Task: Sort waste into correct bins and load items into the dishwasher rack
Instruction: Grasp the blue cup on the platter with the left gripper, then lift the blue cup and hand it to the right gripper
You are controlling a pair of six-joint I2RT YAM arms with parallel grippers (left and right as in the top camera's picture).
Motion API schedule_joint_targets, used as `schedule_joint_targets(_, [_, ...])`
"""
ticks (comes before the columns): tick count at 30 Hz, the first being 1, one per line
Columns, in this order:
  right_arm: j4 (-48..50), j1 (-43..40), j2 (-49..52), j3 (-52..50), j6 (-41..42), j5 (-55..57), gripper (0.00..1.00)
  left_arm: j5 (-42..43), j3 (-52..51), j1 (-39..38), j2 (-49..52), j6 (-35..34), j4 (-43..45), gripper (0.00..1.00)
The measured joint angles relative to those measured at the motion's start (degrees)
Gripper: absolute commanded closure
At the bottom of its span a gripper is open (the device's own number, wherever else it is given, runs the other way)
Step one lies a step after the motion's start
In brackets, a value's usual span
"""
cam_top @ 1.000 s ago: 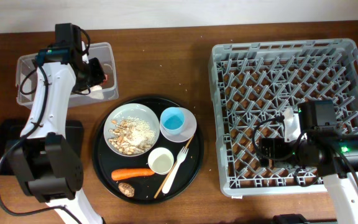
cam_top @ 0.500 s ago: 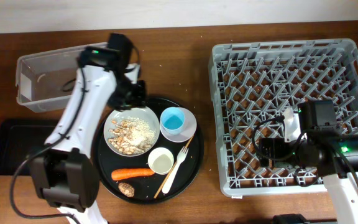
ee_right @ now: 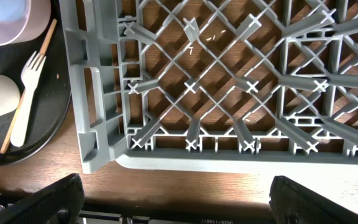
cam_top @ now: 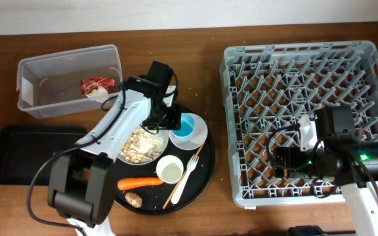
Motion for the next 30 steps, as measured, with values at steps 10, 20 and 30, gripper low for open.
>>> schedule_joint_targets(10, [0.02,0.00,0.00,0.00,-0.02,0.00,0.02,1.09,-0.44,-1.66,0.00,-1.01,2.03,0.99])
schedule_joint_targets(20, [1.01,0.00,0.00,0.00,0.00,-0.20,0.02,2.54,2.32,1.88,-5.84,-0.94,-3.30,1.00])
schedule_joint_targets(30, [23.65,0.00,1.51,0.04,-6.32,-34.60,0.04,56.78,3.82,5.90,-12.31,19.69,-1.64,1.00])
